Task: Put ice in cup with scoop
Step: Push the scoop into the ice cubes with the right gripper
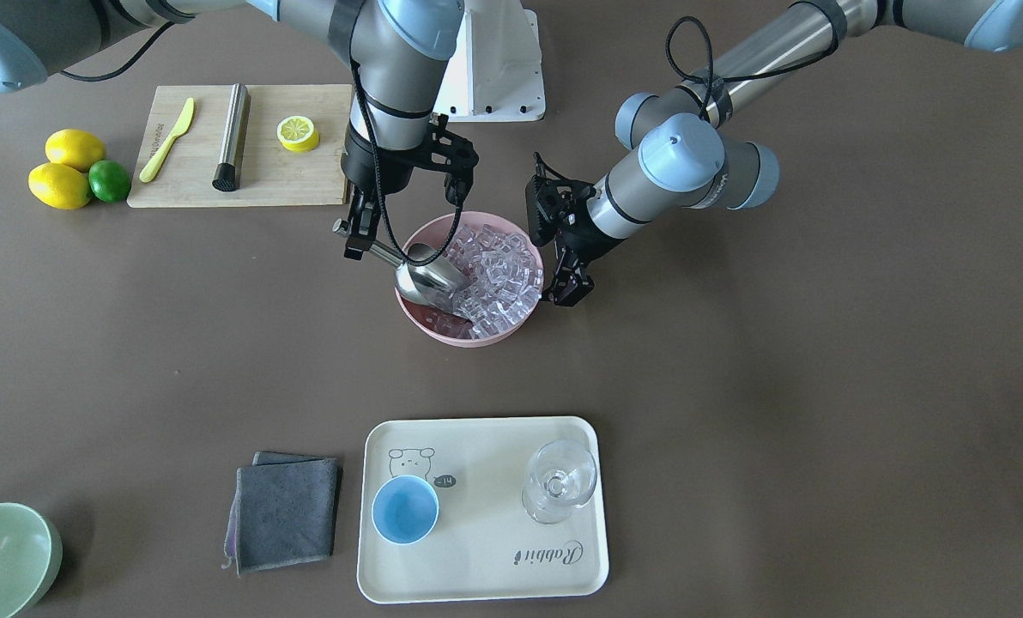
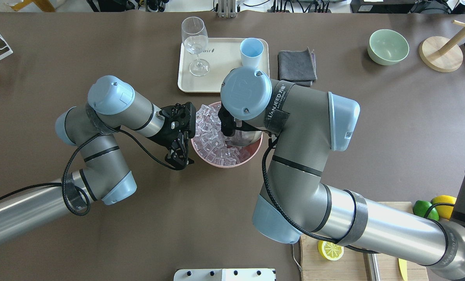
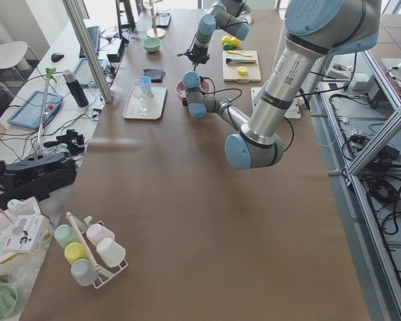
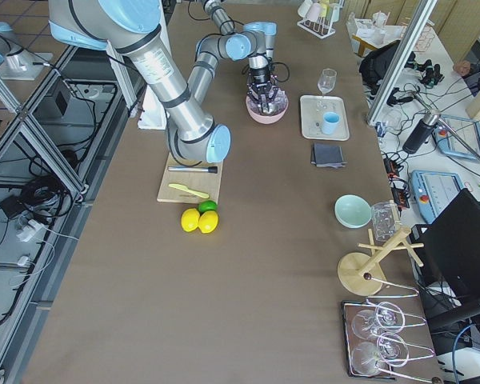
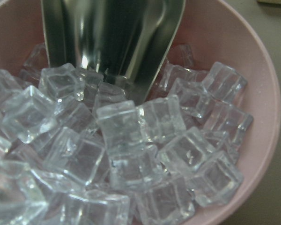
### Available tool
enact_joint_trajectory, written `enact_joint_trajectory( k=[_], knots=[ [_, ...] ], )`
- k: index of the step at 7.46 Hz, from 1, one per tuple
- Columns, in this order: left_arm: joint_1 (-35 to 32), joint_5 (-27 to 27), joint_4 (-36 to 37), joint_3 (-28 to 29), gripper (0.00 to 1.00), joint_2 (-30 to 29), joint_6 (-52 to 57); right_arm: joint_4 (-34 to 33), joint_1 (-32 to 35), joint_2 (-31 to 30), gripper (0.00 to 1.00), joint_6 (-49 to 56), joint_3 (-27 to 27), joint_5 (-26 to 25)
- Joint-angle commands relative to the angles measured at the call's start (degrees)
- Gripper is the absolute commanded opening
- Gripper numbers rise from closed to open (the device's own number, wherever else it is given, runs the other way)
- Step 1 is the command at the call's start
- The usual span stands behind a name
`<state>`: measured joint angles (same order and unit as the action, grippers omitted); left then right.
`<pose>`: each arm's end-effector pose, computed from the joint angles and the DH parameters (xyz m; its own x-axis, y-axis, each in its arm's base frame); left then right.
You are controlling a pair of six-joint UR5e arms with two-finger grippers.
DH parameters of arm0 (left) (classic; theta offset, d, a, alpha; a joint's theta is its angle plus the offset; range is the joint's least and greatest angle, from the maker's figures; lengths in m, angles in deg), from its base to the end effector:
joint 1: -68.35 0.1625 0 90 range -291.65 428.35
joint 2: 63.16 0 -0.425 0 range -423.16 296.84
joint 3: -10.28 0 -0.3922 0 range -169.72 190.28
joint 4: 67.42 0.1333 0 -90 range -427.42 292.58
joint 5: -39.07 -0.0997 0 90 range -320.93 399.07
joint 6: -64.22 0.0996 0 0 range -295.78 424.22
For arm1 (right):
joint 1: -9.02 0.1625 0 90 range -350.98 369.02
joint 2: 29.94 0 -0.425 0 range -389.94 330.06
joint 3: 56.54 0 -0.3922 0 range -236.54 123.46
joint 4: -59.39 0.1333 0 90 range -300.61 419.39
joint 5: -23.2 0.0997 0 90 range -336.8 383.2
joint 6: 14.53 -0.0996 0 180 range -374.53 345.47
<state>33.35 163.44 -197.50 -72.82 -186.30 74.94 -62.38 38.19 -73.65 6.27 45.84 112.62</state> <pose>0.5288 -0.4643 0.2867 -0.0121 0.9986 -0.0524 -0.3325 0.0454 0.9420 -0.4978 -0.4317 0.1649 0.1828 -0.9685 -0.1691 0.9024 0.0971 0.4197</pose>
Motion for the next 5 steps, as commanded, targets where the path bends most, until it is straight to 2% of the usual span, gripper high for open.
enact_joint_trajectory(
  k=[1, 4, 5],
  knots=[
    [-0.07, 0.00, 0.00, -0.04, 0.99, 0.00, 0.00, 8.35, -0.25, -3.82, 0.00, -1.11, 0.97, 0.49],
    [-0.07, 0.09, 0.00, -0.04, 0.99, 0.00, 0.00, 17.85, -0.25, -10.50, 0.00, -3.66, 5.09, 3.38],
    [-0.07, 0.09, 0.00, -0.04, 0.99, 0.00, 0.00, 18.75, -0.16, -10.52, 0.00, -4.79, 5.11, 4.27]
  ],
)
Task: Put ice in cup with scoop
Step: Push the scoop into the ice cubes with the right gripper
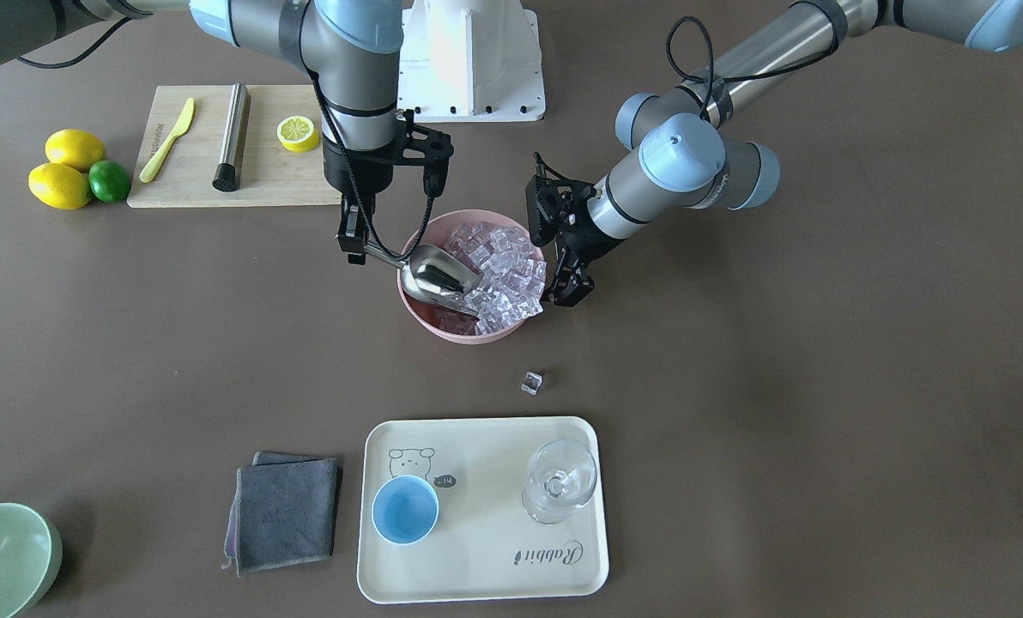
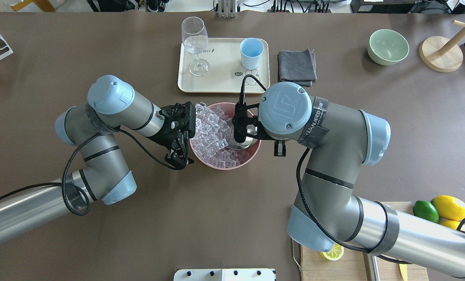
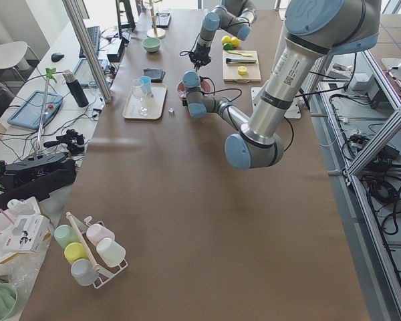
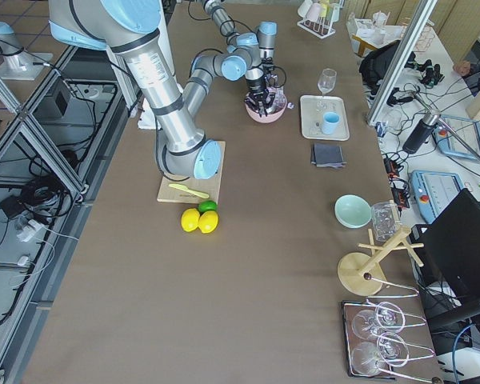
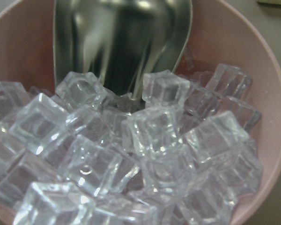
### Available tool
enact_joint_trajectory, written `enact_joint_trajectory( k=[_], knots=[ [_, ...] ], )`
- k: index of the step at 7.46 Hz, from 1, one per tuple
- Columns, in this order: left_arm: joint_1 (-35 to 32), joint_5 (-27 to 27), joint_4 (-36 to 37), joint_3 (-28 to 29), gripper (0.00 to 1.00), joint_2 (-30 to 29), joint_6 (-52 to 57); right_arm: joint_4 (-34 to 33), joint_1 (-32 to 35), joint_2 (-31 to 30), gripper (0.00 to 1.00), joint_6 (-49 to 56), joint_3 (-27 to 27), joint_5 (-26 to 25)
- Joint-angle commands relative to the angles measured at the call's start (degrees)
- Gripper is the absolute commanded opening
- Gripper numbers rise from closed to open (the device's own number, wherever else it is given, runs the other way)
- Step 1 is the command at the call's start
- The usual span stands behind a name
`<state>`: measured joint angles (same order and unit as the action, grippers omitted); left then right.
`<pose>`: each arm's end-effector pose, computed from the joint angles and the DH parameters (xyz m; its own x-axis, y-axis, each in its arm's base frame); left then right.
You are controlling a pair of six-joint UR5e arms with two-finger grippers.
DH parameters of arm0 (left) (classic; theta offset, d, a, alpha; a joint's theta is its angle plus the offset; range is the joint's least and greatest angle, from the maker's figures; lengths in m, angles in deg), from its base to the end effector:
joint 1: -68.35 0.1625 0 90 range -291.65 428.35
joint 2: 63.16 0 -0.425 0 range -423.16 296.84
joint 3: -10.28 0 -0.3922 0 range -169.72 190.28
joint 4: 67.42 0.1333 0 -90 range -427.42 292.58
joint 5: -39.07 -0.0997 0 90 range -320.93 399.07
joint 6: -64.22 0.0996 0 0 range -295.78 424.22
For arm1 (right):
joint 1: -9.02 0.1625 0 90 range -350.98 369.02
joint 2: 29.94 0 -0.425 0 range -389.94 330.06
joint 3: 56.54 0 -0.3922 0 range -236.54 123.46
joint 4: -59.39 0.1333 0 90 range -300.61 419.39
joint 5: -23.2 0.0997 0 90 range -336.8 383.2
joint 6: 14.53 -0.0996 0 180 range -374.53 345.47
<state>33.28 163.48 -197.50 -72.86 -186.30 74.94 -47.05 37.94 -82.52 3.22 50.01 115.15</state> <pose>0.5281 -0.4648 0.2863 -0.0116 0.9986 -0.0522 -0.3318 0.0454 0.9422 -0.4874 -0.4177 0.2011 0.2314 -0.9596 -0.1600 0.8029 0.0955 0.5884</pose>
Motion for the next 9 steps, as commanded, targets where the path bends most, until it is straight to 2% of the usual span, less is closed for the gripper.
enact_joint_trajectory(
  k=[1, 3, 6, 9],
  knots=[
    [0.00, 0.05, 0.00, 0.00, 0.99, 0.00, 0.00, 5.60, 0.08, -2.25, 0.00, -3.49, 0.93, 2.35],
    [-0.09, 0.05, 0.00, 0.00, 0.99, 0.00, 0.00, 9.56, 0.08, -3.39, 0.00, -4.39, 0.85, 3.76],
    [-0.18, 0.05, -0.09, -0.18, 0.99, 0.00, 0.00, 19.57, 3.59, -8.05, 0.00, -5.53, 0.58, 10.51],
    [-0.18, 0.05, 0.00, -0.18, 0.99, 0.00, 0.00, 24.06, 4.13, -9.28, 0.00, -9.48, -0.11, 13.08]
  ],
)
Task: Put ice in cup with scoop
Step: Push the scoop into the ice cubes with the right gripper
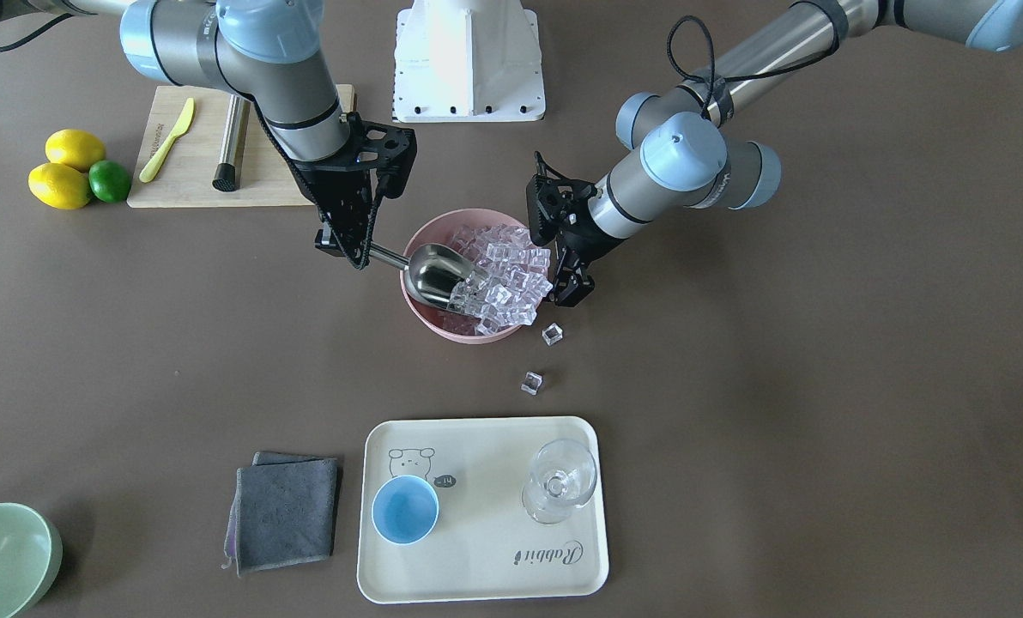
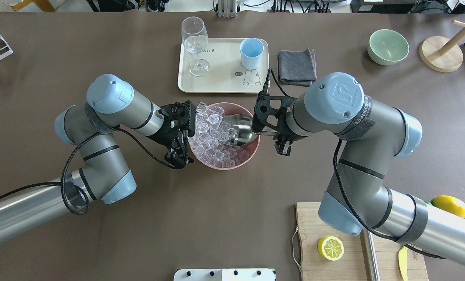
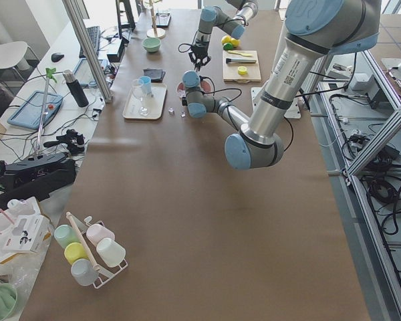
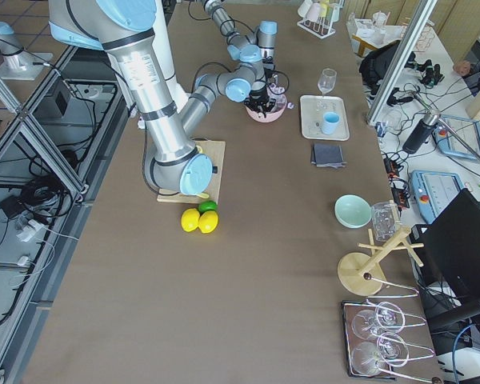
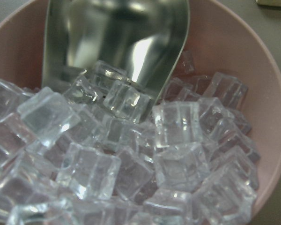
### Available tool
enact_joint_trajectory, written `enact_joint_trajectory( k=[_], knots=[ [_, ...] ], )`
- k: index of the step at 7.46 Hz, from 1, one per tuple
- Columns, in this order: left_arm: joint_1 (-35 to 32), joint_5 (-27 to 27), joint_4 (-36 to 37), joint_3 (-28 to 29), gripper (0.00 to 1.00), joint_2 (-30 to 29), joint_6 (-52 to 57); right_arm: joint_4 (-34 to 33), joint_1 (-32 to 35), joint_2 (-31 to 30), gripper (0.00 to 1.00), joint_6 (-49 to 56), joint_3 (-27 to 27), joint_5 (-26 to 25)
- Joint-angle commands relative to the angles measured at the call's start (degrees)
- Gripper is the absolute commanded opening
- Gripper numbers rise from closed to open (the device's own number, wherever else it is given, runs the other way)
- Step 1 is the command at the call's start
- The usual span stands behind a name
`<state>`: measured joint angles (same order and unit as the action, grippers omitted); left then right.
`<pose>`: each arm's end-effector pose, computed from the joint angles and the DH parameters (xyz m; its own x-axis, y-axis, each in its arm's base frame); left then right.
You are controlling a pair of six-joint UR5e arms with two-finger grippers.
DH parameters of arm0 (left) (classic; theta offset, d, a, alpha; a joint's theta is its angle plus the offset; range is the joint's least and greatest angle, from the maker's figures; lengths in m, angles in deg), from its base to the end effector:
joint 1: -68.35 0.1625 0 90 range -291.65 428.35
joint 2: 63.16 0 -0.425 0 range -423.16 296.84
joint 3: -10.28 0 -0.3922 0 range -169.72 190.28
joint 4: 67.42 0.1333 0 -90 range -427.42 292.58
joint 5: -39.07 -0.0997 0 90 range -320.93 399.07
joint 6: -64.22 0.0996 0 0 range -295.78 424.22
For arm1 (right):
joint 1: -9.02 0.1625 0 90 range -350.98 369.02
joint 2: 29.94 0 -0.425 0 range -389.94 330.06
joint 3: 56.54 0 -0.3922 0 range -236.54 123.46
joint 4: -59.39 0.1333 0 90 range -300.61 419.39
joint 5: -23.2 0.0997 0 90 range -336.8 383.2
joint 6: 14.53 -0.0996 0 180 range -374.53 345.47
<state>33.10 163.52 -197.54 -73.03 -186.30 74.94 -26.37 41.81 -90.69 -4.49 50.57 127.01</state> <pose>0.5260 -0.4660 0.2849 -0.0093 0.9987 -0.0503 -0.3287 0.0445 0.9434 -0.4588 -0.4259 0.2338 0.2721 -0.9621 0.0145 0.5901 0.1787 0.7873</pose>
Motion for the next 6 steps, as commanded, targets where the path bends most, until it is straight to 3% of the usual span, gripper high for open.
enact_joint_trajectory(
  k=[1, 6],
  knots=[
    [0.00, 0.00, 0.04, -0.09, 0.99, 0.00, 0.00, 6.53, 0.26, -1.30, 0.00, -2.56, -2.50, 1.31],
    [-0.53, 0.09, -0.05, -0.10, 0.99, 0.09, 0.17, 12.96, 2.80, -3.05, 0.00, -4.24, -2.87, 9.39]
  ],
)
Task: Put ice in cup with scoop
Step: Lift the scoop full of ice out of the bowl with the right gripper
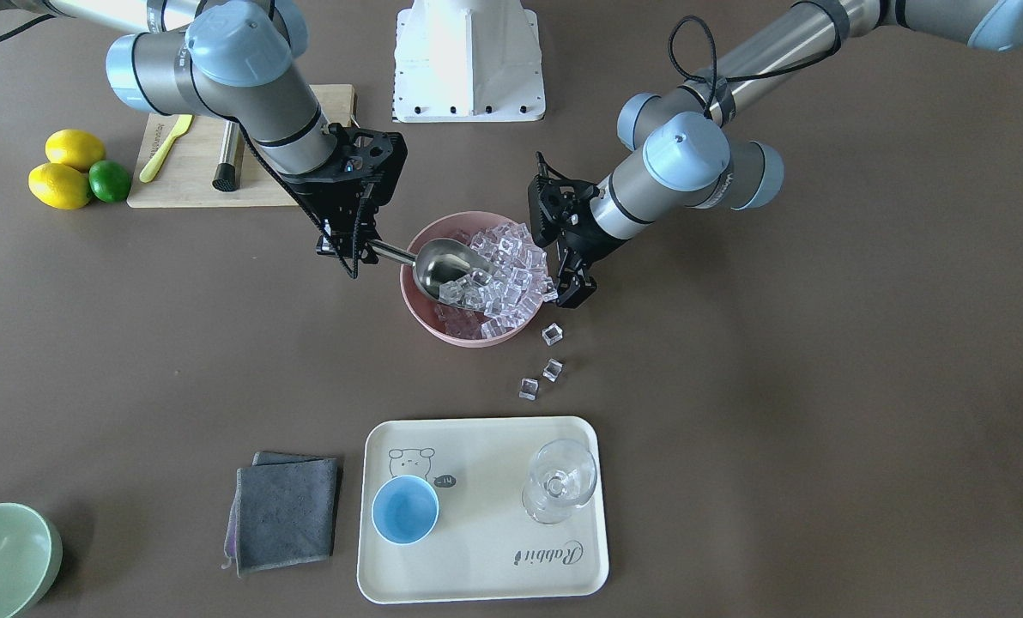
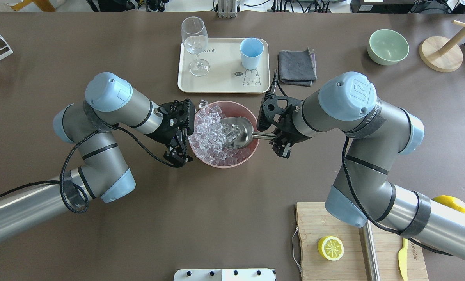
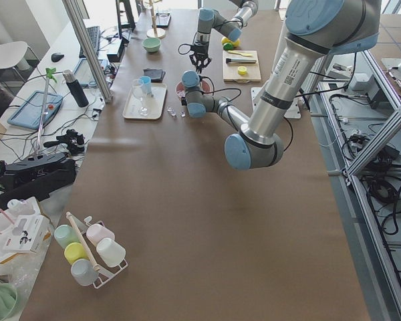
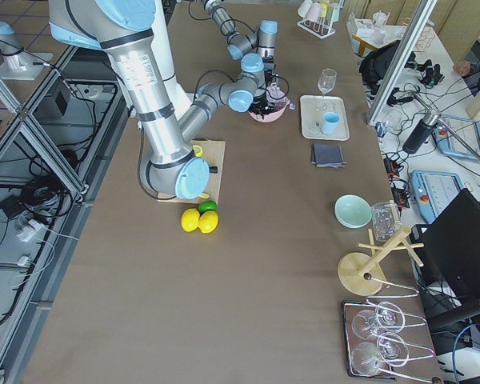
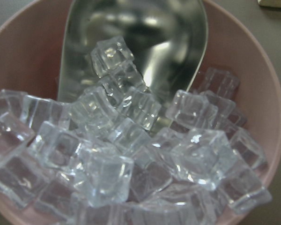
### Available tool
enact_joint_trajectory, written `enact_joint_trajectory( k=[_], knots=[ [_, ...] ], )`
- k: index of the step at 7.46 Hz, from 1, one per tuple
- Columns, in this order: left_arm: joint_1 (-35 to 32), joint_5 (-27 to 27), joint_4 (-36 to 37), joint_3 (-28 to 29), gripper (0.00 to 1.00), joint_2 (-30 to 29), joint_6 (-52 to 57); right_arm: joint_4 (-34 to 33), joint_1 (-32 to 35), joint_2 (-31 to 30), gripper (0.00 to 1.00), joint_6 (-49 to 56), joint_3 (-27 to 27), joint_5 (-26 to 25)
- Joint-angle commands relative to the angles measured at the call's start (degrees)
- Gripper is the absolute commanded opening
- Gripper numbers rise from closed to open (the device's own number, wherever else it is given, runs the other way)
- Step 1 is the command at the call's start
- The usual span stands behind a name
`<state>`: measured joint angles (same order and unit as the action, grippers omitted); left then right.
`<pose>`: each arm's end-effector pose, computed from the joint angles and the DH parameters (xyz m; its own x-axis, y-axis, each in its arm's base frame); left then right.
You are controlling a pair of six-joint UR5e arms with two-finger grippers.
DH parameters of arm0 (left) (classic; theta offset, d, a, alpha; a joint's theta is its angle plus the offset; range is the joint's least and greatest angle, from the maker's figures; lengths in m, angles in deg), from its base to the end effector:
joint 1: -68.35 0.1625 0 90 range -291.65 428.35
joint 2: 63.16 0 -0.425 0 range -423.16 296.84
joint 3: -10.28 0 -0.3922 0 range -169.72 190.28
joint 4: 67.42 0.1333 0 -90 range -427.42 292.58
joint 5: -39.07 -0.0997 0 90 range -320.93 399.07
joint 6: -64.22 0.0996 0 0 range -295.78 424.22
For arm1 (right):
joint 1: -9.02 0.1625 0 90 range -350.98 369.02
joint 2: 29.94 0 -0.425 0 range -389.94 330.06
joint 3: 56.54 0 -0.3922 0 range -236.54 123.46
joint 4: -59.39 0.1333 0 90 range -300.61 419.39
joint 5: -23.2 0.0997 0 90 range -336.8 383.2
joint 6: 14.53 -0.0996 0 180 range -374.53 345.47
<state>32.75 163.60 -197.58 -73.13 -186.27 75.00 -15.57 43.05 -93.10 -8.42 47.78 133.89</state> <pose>0.5227 -0.4687 0.2843 -0.0049 0.9988 -0.0487 -0.3267 0.0444 0.9441 -0.4590 -0.4283 0.2526 0.2296 -0.9674 0.1070 0.4882 0.2095 0.8472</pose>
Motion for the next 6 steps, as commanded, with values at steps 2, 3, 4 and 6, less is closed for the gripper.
enact_joint_trajectory(
  k=[2, 3, 4, 6],
  knots=[
    [-0.53, 0.10, 0.00, 0.00, 0.99, 0.41, 0.21, 6.81, 3.76, -2.92, 0.00, -1.97, -0.17, 6.12],
    [-0.70, 0.19, 0.00, 0.00, 0.99, 0.41, 0.30, 9.02, 3.85, -3.80, 0.00, -3.72, -0.35, 6.30],
    [-0.70, 0.19, 0.00, 0.00, 0.99, 0.41, 0.21, 11.82, 3.86, -4.16, 0.00, -6.87, -0.70, 6.48],
    [-0.70, 0.19, 0.00, -0.08, 0.99, 0.33, 0.12, 17.80, 4.20, -5.73, 0.00, -10.84, -1.23, 7.44]
  ],
)
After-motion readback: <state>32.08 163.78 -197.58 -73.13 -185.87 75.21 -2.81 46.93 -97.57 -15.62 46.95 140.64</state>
